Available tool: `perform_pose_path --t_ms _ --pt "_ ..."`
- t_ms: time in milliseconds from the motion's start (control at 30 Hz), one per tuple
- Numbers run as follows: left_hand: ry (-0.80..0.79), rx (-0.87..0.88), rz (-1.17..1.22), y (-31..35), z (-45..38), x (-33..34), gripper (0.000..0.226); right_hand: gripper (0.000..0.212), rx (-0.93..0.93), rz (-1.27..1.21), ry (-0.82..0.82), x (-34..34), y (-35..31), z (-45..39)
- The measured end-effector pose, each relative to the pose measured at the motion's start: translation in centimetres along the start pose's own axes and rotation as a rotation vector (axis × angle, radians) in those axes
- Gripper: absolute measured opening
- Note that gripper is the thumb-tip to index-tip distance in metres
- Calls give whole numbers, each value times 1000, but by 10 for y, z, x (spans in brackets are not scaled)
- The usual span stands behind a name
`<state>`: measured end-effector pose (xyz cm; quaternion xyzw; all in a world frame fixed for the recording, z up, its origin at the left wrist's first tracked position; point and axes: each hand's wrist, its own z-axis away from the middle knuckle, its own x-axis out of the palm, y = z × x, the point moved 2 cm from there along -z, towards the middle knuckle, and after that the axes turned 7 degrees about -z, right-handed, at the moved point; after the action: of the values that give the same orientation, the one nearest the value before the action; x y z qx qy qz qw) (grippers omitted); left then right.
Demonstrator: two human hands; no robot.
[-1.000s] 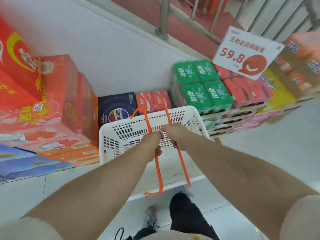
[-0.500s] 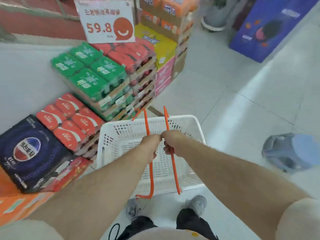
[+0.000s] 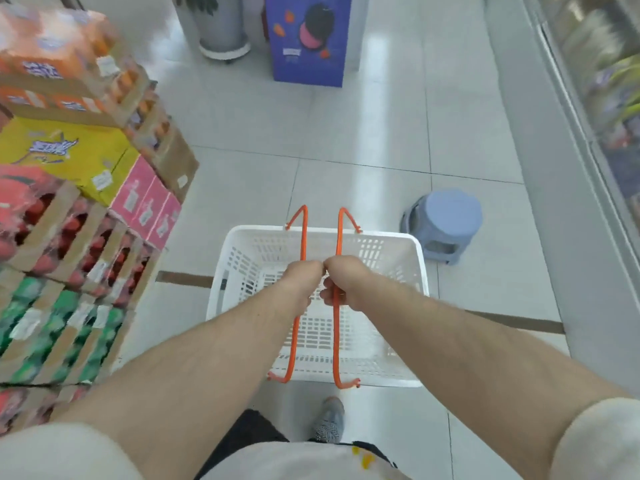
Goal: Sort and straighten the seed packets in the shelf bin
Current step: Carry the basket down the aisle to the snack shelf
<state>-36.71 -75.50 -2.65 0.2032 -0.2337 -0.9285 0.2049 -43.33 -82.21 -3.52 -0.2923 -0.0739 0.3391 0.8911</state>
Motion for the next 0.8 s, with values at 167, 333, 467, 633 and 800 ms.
perform_pose_path --t_ms 167,333,467,633,800 --pt "-115 82 -141 93 -18 91 8 20 -26 -173 143 -112 -45 -24" --pt "-230 182 -235 188 -45 179 17 23 -48 -330 279 -215 -94 -61" --pt "-337 248 -355 267 -80 248 22 19 -27 -459 388 -292 -133 -97" --pt "-499 317 -542 364 -106 329 25 15 25 -638 517 -382 -184 -128" --pt "-535 425 -740 442 -116 405 8 22 -10 -770 638 -463 -222 -149"
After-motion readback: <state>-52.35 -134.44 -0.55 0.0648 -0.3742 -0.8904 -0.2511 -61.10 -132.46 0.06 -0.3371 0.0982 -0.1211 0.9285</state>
